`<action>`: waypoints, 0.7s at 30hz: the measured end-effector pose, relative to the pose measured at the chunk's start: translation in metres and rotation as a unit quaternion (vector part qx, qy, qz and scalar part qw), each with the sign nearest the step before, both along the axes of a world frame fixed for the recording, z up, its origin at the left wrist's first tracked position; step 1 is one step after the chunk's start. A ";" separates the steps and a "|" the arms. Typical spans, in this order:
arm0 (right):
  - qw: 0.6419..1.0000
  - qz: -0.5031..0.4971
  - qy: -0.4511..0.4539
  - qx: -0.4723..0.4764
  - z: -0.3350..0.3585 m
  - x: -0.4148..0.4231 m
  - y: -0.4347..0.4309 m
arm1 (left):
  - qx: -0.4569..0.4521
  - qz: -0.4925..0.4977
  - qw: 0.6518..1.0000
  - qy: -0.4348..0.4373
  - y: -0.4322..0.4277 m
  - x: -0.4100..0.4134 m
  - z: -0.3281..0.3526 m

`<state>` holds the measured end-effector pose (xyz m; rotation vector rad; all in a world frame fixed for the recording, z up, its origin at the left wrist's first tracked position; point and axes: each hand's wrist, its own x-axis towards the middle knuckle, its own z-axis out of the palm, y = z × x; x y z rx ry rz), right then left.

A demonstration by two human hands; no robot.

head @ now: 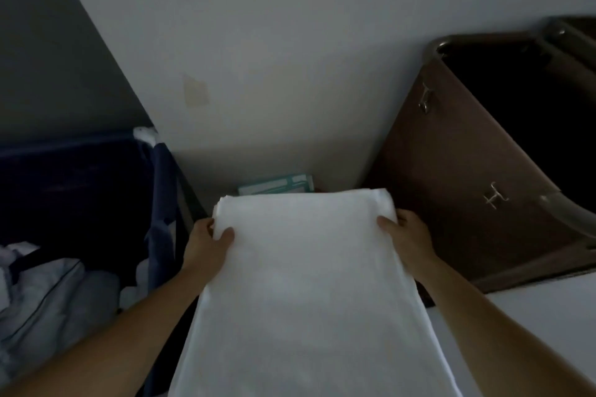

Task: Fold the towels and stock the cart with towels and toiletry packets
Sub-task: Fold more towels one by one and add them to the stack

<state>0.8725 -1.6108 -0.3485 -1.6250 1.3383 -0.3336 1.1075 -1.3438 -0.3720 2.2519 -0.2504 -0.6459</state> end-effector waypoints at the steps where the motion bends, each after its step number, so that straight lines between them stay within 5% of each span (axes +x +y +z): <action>1: 1.000 0.006 0.004 0.000 0.001 -0.006 0.002 | 0.007 0.000 1.000 0.002 0.005 -0.007 0.001; 8: 0.993 0.054 0.101 0.000 0.006 -0.055 0.040 | 0.132 -0.016 0.991 -0.027 0.043 -0.077 0.009; 15: 0.987 0.038 0.153 0.034 0.020 -0.116 0.095 | 0.133 -0.022 0.990 0.035 0.088 -0.114 0.009; 21: 0.980 0.023 0.191 -0.041 0.027 -0.149 0.138 | 0.125 -0.053 0.988 0.078 0.129 -0.129 0.011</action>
